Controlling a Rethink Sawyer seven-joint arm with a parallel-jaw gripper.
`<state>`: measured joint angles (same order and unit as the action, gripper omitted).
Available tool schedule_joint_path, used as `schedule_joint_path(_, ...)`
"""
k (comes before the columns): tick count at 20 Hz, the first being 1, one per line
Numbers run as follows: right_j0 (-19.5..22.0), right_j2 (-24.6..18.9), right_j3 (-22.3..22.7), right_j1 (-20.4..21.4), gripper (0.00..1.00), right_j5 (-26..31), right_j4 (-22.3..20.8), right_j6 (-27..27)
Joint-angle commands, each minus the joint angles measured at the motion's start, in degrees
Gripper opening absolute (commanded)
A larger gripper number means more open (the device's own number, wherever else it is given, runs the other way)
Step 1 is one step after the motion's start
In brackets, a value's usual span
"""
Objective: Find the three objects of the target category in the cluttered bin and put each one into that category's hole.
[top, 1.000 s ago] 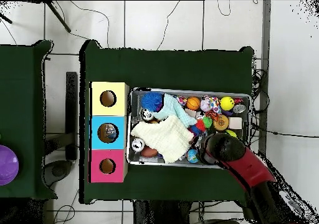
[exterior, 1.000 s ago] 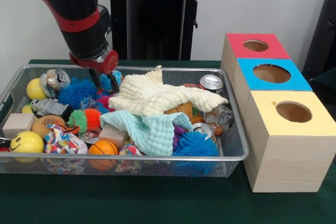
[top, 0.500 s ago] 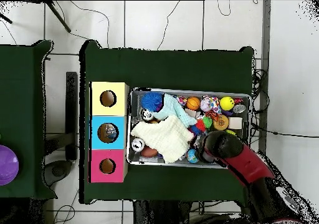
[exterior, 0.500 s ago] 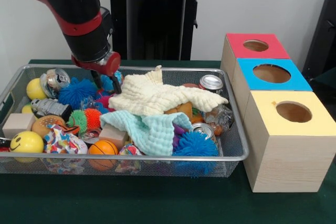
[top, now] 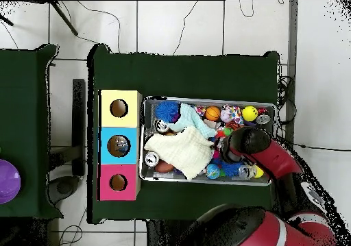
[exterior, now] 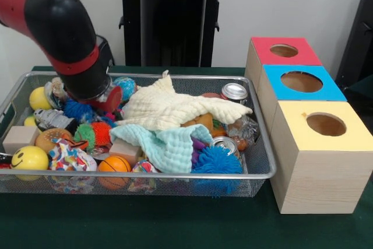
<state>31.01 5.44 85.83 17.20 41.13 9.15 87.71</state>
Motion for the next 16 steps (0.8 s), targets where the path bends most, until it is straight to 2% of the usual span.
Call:
schedule_joint_path(1, 1.4, -0.8, -15.6, -12.0, 1.00, -1.8, -3.4, 3.7)
schedule_joint_path(4, 1.5, -1.5, -14.2, -11.8, 1.00, -3.8, -3.0, 5.0)
schedule_joint_path(8, -0.2, -0.7, -14.6, -11.5, 1.00, -3.4, -4.2, 6.0)
schedule_joint_path(11, 0.2, -1.2, -11.9, -10.4, 1.00, -6.7, -4.5, 6.2)
schedule_joint_path(16, 0.7, -0.3, -3.9, -2.0, 1.00, -4.5, -3.2, 7.7)
